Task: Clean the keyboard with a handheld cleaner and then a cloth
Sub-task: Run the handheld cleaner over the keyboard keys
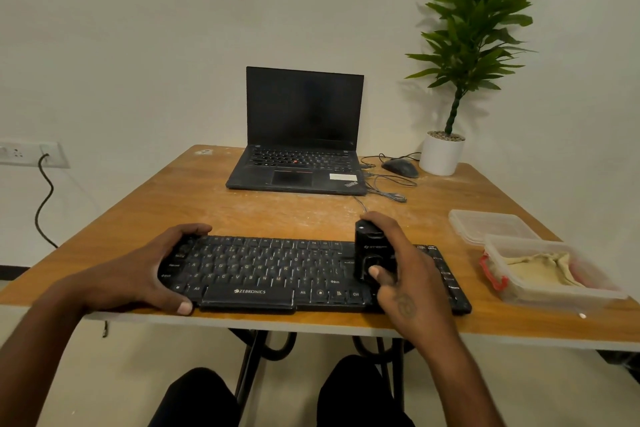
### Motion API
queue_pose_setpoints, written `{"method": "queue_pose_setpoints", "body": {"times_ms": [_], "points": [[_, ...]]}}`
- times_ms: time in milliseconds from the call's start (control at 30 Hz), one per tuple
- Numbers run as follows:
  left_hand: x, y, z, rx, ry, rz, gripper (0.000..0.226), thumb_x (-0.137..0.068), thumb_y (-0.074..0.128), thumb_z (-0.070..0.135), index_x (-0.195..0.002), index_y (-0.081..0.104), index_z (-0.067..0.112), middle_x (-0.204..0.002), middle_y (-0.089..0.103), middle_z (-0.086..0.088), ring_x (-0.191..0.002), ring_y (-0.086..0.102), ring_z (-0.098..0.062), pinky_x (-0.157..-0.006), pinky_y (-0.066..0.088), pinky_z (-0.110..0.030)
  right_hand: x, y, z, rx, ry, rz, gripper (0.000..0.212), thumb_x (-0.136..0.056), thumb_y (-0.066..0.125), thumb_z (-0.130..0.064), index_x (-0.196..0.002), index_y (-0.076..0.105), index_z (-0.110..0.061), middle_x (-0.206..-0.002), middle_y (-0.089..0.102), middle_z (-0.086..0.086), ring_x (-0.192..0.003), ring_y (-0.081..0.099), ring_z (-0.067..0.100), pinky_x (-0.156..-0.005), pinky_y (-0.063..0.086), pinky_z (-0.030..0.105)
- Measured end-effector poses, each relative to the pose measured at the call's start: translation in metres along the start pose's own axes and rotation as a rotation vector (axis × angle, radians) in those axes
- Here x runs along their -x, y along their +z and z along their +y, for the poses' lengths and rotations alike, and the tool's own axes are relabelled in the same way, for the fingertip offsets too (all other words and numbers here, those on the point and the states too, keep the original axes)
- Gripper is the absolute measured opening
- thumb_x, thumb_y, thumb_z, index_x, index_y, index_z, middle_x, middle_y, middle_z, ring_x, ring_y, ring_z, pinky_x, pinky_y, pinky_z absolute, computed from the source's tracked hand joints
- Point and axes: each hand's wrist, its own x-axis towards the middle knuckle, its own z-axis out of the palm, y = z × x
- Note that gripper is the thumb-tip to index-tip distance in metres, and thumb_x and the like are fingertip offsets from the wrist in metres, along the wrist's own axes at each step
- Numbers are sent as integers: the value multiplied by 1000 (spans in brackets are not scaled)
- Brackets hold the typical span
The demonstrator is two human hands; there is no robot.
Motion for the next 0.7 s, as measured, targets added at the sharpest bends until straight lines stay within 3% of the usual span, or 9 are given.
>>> {"method": "queue_pose_setpoints", "body": {"times_ms": [67,233,333,433,533,600,700], "points": [[0,0,1,-3,-1,-2,124,-51,102,53,-150,29,63,-150,44,20,-127,58,-4,-100,56,-33,-1,-10,4,-72,14,-26,93,-87,59,11,-129,37,-69,-109,59,-18,-96,63,7,-74,62,39],[0,0,0,-11,0,6,125,-51,102,53,-151,28,62,-150,45,21,-128,58,-5,-100,56,-33,2,-32,20,-137,38,80,84,-87,60,11,-131,43,-57,-106,60,-19,-90,61,-13,-56,53,13],[0,0,1,-16,0,-1,125,-50,102,54,-151,28,62,-149,44,22,-127,57,-3,-100,56,-31,-3,-21,16,-39,63,124,88,-86,60,9,-133,37,-62,-101,61,-16,-84,63,4,-60,56,25],[0,-1,1,-21,-5,-2,126,-50,102,55,-151,26,62,-150,44,21,-127,57,-3,-99,56,-31,-9,-3,7,5,33,86,93,-84,61,9,-132,33,-66,-106,61,-10,-90,58,5,-63,52,24],[0,-1,1,-26,-10,-2,127,-50,101,56,-151,25,63,-150,43,22,-126,57,-1,-99,55,-30,-9,2,2,-40,17,22,94,-86,60,9,-128,33,-70,-106,59,-14,-92,60,5,-70,60,35],[0,-1,2,-25,-9,0,127,-50,101,56,-151,26,63,-149,43,23,-126,57,-2,-98,55,-30,-8,-7,8,-100,17,13,91,-87,59,11,-127,38,-67,-107,59,-19,-93,62,1,-70,60,29],[0,0,1,-22,-3,-3,127,-49,101,57,-151,25,63,-148,44,27,-127,56,0,-99,55,-29,-7,-24,21,-91,24,96,84,-86,60,11,-131,42,-58,-102,60,-19,-89,60,-12,-57,54,16]]}}
